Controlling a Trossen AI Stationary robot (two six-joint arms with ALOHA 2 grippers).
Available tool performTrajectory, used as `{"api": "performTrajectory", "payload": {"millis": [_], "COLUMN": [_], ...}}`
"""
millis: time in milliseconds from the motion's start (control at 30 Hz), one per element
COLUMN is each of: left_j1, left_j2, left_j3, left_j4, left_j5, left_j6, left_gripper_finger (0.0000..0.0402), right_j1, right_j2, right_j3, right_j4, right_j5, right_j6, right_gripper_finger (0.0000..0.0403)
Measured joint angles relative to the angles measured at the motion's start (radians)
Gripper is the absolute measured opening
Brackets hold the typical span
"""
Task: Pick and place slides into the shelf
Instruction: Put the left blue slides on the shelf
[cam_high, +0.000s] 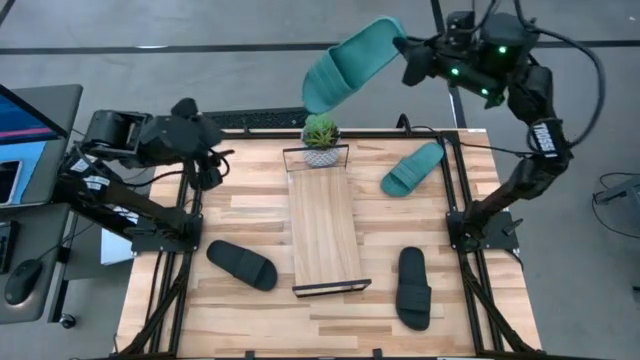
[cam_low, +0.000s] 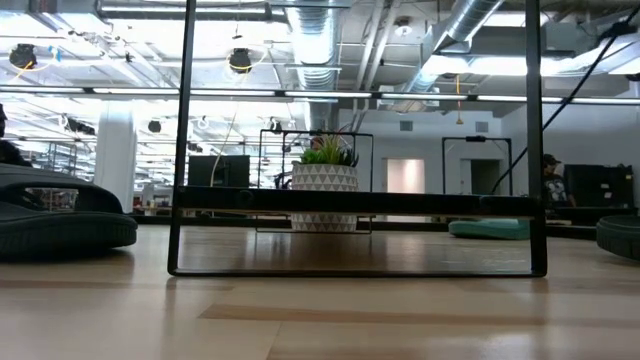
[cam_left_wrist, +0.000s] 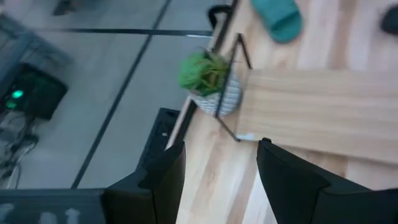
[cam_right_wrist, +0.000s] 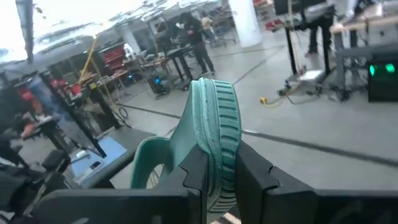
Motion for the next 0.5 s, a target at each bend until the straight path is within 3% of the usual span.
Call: {"api": "performTrajectory", "payload": {"millis": [300,500], "left_j1": [0.0,0.0], "left_j2": [-0.1,-0.179], "left_j3": [-0.1,-0.2], "left_j4": [-0.001,-0.001], "left_j5": [-0.173,-0.219], "left_j6": [-0.114,-0.177], "left_gripper_finger": [0.0188,0.0188], "right_j1": [0.091,0.201], "right_j2": [-0.061,-0.136], "right_j3": [-0.009,-0.133], "right_j4": [-0.158,-0.162], "right_j5": [0.18,0.332], "right_j6": [0.099,0.164], "right_gripper_finger": [0.004,0.004]}}
